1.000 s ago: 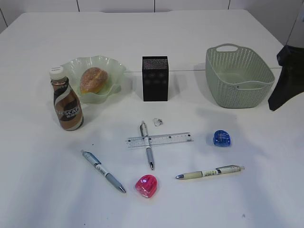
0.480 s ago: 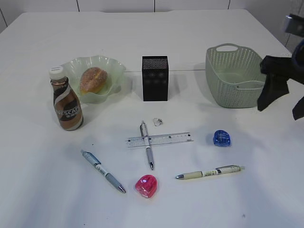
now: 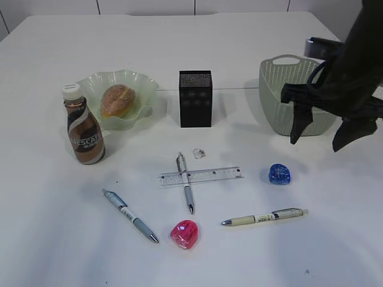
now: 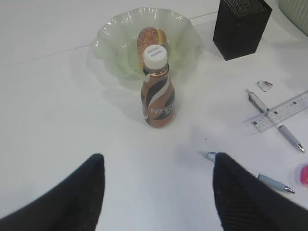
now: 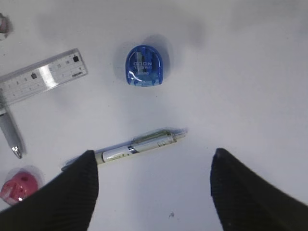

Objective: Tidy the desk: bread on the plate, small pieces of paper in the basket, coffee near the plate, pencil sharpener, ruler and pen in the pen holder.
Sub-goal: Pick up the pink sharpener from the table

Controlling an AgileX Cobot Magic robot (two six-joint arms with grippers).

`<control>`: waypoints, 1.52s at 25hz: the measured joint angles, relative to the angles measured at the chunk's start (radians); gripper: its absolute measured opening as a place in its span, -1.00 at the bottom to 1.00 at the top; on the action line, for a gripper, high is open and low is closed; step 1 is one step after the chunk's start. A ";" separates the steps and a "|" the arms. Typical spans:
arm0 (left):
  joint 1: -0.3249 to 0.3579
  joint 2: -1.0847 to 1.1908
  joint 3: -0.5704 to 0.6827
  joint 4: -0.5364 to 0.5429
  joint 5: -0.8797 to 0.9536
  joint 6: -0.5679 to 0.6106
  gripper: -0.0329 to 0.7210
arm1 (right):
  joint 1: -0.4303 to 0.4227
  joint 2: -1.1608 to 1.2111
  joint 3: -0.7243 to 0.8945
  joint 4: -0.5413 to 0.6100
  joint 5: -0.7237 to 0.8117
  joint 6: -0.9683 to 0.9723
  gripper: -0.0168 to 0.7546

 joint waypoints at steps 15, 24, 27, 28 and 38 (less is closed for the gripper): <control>0.000 0.000 0.000 0.000 0.003 0.000 0.40 | 0.000 0.253 -0.168 -0.007 -0.002 0.029 0.43; 0.000 0.000 0.000 0.000 0.003 0.000 0.40 | 0.011 0.360 -0.206 -0.008 -0.002 0.030 0.42; 0.000 0.000 0.000 0.000 0.003 0.000 0.40 | 0.012 0.379 -0.206 -0.008 -0.006 0.030 0.42; 0.000 0.000 0.000 0.000 0.003 0.000 0.40 | 0.012 0.379 -0.206 -0.008 -0.008 0.030 0.42; 0.000 0.000 0.000 0.000 0.003 0.000 0.40 | 0.012 0.430 -0.208 -0.008 -0.032 0.030 0.42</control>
